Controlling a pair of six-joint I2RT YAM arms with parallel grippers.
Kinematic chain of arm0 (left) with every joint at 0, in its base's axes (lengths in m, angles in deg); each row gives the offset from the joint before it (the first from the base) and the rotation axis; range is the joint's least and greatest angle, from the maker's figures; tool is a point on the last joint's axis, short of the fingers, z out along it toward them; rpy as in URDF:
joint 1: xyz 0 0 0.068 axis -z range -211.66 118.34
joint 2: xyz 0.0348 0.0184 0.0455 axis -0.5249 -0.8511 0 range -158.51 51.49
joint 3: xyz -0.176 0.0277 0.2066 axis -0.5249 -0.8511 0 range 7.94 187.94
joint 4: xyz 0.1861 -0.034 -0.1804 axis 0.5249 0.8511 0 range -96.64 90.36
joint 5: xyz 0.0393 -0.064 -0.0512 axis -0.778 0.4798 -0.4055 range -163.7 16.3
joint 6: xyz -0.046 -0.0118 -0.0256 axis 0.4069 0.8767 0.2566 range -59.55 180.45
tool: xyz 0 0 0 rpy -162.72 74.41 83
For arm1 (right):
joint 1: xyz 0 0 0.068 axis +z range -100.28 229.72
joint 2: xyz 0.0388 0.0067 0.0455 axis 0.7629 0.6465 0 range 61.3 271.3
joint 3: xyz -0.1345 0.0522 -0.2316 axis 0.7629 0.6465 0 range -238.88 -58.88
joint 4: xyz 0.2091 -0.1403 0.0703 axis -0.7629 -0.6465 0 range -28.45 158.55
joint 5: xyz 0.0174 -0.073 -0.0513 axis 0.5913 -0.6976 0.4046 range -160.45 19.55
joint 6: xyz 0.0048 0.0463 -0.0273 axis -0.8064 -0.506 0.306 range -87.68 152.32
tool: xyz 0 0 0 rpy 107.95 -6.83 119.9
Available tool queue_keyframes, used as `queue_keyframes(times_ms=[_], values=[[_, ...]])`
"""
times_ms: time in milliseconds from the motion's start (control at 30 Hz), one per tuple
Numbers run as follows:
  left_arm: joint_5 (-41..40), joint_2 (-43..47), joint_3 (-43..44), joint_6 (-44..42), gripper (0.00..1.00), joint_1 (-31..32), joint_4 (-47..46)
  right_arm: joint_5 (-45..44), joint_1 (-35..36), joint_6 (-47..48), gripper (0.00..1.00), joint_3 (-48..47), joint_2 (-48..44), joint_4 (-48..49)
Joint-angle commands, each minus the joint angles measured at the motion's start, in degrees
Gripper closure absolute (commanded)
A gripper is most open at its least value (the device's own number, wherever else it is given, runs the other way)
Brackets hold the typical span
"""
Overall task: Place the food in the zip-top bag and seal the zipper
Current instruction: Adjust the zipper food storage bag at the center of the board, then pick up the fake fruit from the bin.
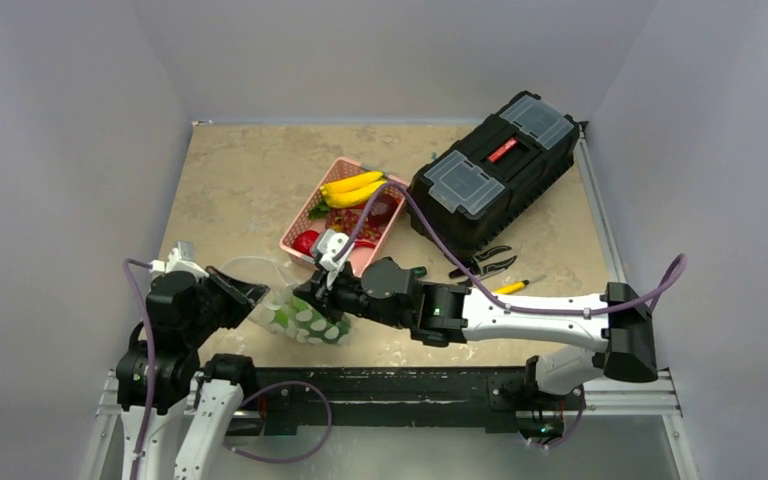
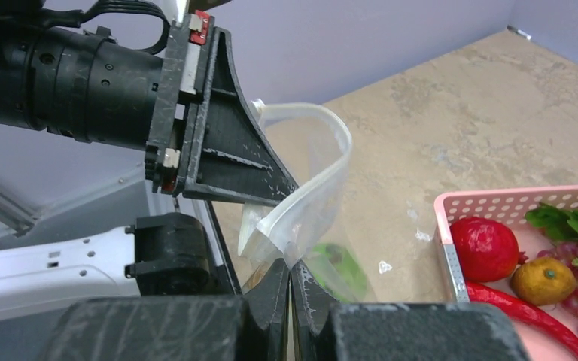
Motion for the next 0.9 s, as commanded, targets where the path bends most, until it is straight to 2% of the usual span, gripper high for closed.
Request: queue_keyframes(times_ms=[0,67,133,333,433,600,867], values=[[-1.85,0.22,-4.25,-3.05,1.00,-0.01,-0.83,-0.72,-0.04,-0.78,0.98,-1.07,3.06,0.21],[-2.15,-0.46,-4.62,-4.23,1.00,0.00,-0.73,-0.80,-0.04,-1.09,0.87,-2.19,3.36,-1.49],[-1.64,-1.14,-4.27,-5.54,1.00,0.00,-0.91,-0.57,-0.03,-0.74,0.64,-2.54,2.21,-1.81],[-1.87,-0.62,-1.38,-8.80,1.00,0.05,-1.60,-1.35,-0.15,0.81,0.28,-6.57,-2.49,-3.79],[-4.17,-0.66,0.32,-10.25,1.00,-0.01,-0.43,-3.41,-0.78,0.39,0.18,-9.66,-3.33,-5.17],[-5.56,-1.28,1.16,-11.33,1.00,0.00,0.66,-9.31,-3.14,0.16,0.10,-17.88,0.88,-10.13],[-6.03,-1.71,3.42,-12.23,1.00,0.04,1.31,-3.97,-15.92,-4.25,0.06,-25.09,11.25,-16.02]])
